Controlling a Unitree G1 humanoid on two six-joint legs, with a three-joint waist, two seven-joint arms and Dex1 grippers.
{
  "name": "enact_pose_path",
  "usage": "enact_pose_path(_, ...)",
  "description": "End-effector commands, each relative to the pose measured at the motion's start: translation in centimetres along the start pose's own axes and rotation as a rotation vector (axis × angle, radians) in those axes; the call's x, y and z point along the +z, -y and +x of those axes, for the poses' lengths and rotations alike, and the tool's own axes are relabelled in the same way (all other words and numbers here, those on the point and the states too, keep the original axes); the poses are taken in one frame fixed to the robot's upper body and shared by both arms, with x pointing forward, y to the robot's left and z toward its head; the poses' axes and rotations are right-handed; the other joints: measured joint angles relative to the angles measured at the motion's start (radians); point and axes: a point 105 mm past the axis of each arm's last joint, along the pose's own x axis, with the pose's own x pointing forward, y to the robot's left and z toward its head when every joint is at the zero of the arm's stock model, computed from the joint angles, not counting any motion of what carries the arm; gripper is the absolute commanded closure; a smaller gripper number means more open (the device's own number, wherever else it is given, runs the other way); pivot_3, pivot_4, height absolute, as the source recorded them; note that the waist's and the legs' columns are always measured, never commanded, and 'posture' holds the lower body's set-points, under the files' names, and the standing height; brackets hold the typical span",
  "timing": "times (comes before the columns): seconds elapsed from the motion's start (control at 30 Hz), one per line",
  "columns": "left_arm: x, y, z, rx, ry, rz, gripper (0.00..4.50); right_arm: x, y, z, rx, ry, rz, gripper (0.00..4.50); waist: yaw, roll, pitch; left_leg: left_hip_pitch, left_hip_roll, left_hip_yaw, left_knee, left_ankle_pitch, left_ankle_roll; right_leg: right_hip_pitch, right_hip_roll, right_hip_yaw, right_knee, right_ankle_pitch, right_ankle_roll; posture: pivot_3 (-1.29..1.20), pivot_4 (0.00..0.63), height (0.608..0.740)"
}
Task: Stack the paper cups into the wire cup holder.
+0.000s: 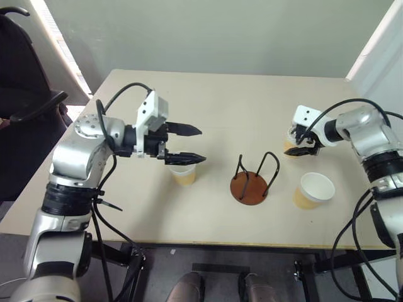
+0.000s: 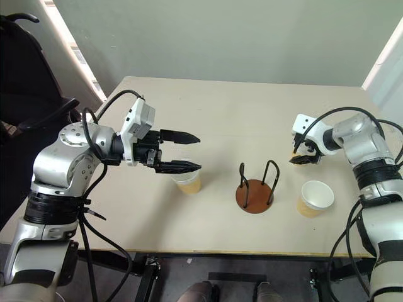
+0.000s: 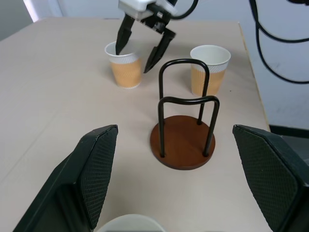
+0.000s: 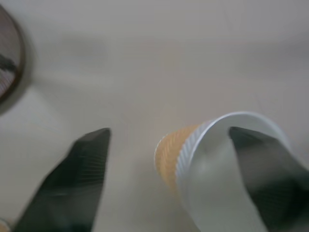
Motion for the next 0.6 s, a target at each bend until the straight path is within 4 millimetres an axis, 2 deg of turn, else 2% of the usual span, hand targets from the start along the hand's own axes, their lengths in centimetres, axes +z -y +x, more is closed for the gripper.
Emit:
enact_pose_path(0.03,1.3,0.2,-0.4,0.011,0.023,0.046,0.38,0.5,1.0,-0.8,-0.036,-0.004,-0.033,2.04,0.0,0.0,0.0,0.0,0.0,0.0,0.0,0.0,0.0,0.0,0.0,0.0,0.0,0.0,0.0,0.0,0.15,0.74)
enact_pose_path(0.23,1.4,0.2,-0.1,0.006,0.027,0.05,0.38,0.7,1.1,-0.9,-0.029,0.01,-0.027,4.27,0.0,0.0,0.0,0.0,0.0,0.0,-0.001,0.0,-0.001,0.0,0.0,0.0,0.0,0.0,0.0,0.0,0.15,0.74)
enact_pose_path(0.27,1.4,0.2,-0.1,0.002,0.028,0.048,0.38,0.9,1.0,-1.1,-0.025,0.023,-0.026,4.45,0.0,0.0,0.0,0.0,0.0,0.0,-0.001,0.0,-0.001,0.0,0.0,0.0,0.0,0.0,0.0,0.0,0.15,0.74)
enact_pose_path(0.33,1.4,0.3,0.0,-0.004,0.029,0.043,0.38,1.2,1.0,-1.4,-0.019,0.04,-0.025,4.45,0.0,0.0,0.0,0.0,0.0,0.0,-0.001,0.0,-0.001,0.0,0.0,0.0,0.0,0.0,-0.001,0.0,0.15,0.74)
enact_pose_path(0.5,1.3,0.6,-0.3,-0.031,0.059,0.012,0.38,4.0,0.3,-4.2,-0.004,0.143,-0.08,4.45,0.0,0.0,0.0,0.0,0.0,0.0,-0.002,0.0,-0.002,0.0,0.0,0.0,0.0,-0.001,-0.002,0.0,0.15,0.74)
enact_pose_path(0.6,1.5,0.8,-0.2,-0.05,0.097,-0.008,0.38,7.3,-1.5,-6.5,0.021,0.221,-0.178,4.45,-0.001,0.0,0.0,0.0,0.0,0.0,-0.004,0.0,-0.003,0.0,0.0,-0.001,-0.001,-0.001,-0.003,0.0,0.15,0.74)
